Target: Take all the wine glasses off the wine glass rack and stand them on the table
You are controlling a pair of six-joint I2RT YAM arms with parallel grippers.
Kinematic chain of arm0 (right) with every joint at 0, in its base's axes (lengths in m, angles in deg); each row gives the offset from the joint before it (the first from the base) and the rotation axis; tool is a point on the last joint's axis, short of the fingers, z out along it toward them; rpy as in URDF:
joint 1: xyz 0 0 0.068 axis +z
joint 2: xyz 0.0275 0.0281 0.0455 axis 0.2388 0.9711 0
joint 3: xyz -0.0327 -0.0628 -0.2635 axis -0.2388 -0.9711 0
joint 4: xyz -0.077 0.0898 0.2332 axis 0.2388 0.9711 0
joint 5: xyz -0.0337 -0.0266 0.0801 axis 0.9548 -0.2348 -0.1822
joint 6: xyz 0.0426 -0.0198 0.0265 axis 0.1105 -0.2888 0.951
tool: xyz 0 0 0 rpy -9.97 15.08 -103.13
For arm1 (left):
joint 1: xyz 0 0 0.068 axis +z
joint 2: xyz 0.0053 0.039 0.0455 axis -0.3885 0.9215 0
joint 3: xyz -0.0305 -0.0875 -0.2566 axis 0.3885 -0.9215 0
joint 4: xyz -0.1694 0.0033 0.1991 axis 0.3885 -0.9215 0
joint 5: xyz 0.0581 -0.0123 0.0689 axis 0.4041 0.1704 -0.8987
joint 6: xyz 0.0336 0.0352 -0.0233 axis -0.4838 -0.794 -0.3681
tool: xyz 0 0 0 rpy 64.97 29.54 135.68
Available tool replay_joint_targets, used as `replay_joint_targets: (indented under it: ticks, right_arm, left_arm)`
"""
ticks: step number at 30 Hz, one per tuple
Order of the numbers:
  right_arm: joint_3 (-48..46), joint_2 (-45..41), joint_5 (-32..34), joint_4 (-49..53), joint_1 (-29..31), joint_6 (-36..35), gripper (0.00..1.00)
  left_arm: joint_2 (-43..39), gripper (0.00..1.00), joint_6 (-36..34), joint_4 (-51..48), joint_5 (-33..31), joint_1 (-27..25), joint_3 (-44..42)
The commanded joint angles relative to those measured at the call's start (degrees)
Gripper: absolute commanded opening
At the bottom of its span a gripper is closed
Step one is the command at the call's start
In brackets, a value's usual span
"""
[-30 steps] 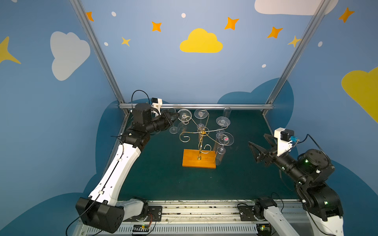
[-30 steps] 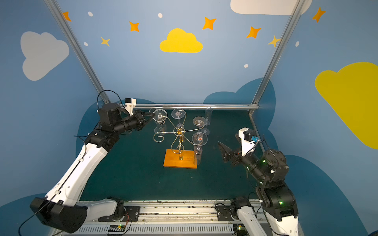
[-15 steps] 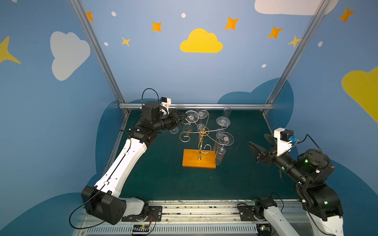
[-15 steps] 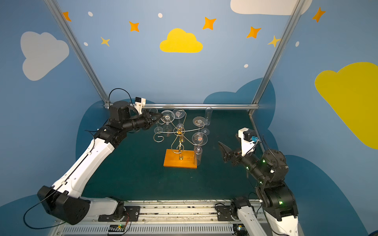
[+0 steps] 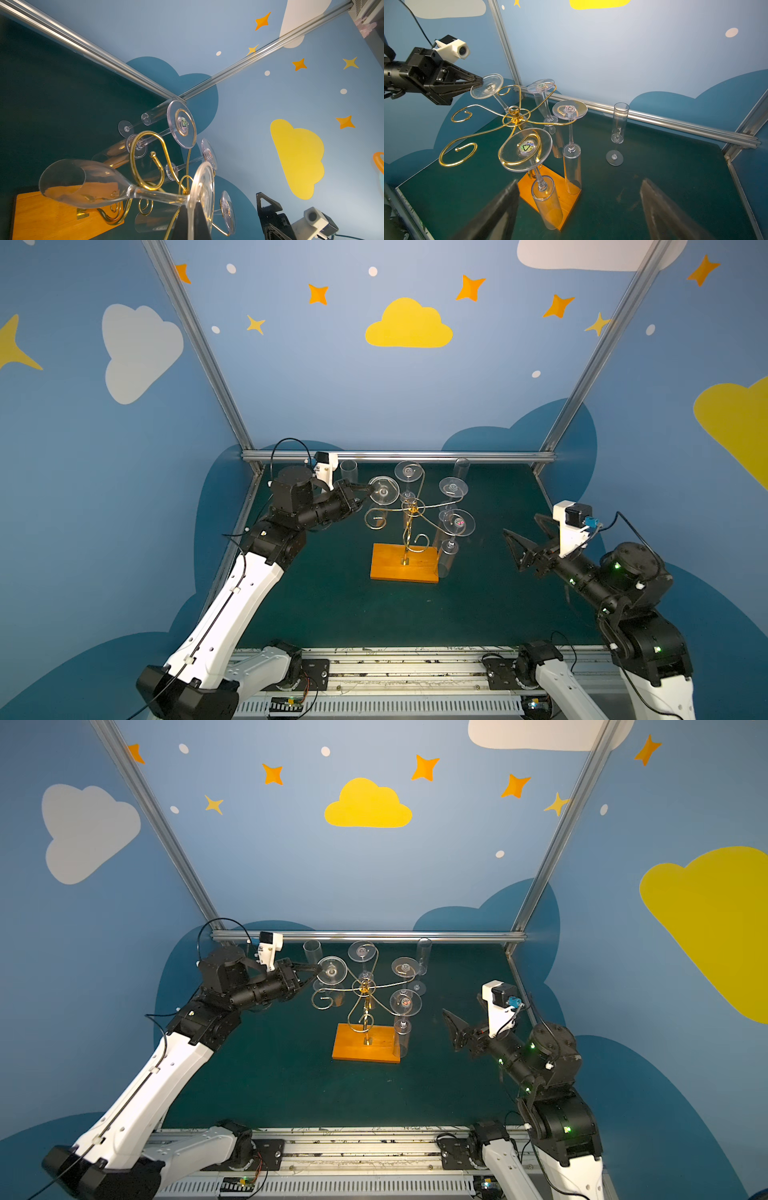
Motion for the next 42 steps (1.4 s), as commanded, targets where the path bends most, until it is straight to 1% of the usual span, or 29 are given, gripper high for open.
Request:
replay_joint_targets:
  ticks: [1,12,15,19,21,24,32,37,42]
  right_arm:
    - [-0.4,-0.6,-0.3,-1.0,0.2,1.0,0.9]
    - [-0.4,-0.9,-0.9,-1.1,0.2,1.5,0.9]
    - [-0.2,-1.0,-1.2,-1.0,0.2,1.6,0.9]
    - [0.0,-0.9,-1.8,-1.3,0.2,1.8,0.9]
    - [0.1,-0.7,-2.2,-1.4,0.2,1.8,0.9]
    - [0.3,-0.6,-2.5,-1.7,0.2,1.9,0.9]
    - [0.6,-0.2,-3.4,-3.3,0.2,2.5,0.9]
    - [1.4,1.1,-5.3,-4.6,0.3,3.5,0.9]
    - [3.3,3.3,-7.8,-6.4,0.3,4.8,0.9]
  left_arm:
    - [-3.5,0.03,-0.7,-0.7,-2.9,0.1,-1.0]
    - [-10.7,0.03,-1.5,-4.6,-9.1,0.6,-4.7]
    - [-11.8,0.03,-3.4,-6.7,-10.4,0.7,-4.2]
    - [-11.0,0.03,-9.3,-13.1,-11.4,0.7,0.4]
    - [-10.5,0.03,-12.5,-16.6,-13.8,0.7,3.0]
    - [-9.8,0.03,-17.7,-21.0,-15.6,0.7,6.6]
    - [-4.9,0.03,-30.9,-33.5,-19.8,0.1,17.8]
    - [-1.8,0.03,-37.7,-37.8,-23.5,-1.6,23.2]
    - [0.6,0.03,-44.7,-40.0,-29.0,-5.6,27.3]
